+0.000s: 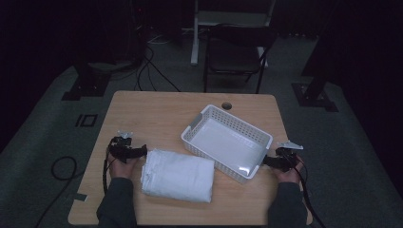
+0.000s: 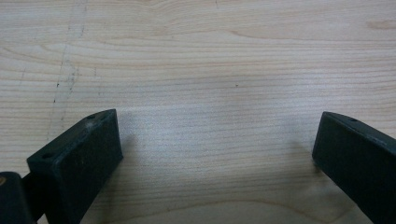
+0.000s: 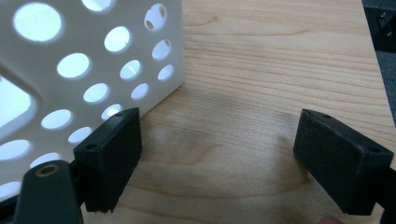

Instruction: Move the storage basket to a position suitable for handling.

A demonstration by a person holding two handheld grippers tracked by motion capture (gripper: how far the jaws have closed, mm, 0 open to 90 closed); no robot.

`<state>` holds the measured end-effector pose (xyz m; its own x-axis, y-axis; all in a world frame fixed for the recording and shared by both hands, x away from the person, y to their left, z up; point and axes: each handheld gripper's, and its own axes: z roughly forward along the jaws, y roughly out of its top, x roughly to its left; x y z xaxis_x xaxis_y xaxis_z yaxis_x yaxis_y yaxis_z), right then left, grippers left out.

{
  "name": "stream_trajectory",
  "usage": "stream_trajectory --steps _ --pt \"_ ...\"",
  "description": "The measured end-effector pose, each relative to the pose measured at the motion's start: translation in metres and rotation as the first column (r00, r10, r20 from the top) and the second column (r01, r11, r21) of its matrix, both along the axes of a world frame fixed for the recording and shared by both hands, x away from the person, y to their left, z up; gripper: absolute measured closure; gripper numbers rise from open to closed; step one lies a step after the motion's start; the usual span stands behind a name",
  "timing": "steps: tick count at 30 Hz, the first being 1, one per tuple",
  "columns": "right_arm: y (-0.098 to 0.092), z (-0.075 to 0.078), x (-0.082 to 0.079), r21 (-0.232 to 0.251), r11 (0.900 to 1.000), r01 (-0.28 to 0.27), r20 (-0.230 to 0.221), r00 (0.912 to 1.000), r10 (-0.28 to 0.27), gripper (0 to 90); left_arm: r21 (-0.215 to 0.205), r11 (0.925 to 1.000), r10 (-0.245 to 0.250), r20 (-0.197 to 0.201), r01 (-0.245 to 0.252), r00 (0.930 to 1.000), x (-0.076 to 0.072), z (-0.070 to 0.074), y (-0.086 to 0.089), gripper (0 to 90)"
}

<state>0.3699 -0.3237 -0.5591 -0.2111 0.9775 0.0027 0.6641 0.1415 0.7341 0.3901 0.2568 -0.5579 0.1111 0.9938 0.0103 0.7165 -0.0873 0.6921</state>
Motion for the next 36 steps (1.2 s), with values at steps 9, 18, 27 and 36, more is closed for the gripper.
stream_trajectory --steps 9,18,27,36 --pt "0.002 0.001 -0.003 -0.004 1.000 0.005 -0.015 0.9999 -0.005 15.3 -0.001 1.0000 0.007 0.000 -0.007 1.0000 0.000 0.000 -0.001 0.8" --pt "-0.003 0.020 -0.014 0.026 0.999 0.018 -0.031 0.9994 -0.017 30.3 -0.003 0.9999 0.011 0.003 -0.011 0.9999 0.001 0.000 -0.001 0.9" --pt "0.000 0.045 -0.027 -0.003 0.999 0.046 0.023 0.9987 -0.046 32.0 -0.003 0.9999 0.010 0.003 -0.010 0.9999 0.000 0.000 -0.001 1.0" --pt "-0.001 0.062 -0.040 0.047 0.997 0.064 0.074 0.9950 -0.067 34.6 -0.003 0.9999 0.010 0.003 -0.010 0.9999 0.000 0.000 -0.001 1.0"
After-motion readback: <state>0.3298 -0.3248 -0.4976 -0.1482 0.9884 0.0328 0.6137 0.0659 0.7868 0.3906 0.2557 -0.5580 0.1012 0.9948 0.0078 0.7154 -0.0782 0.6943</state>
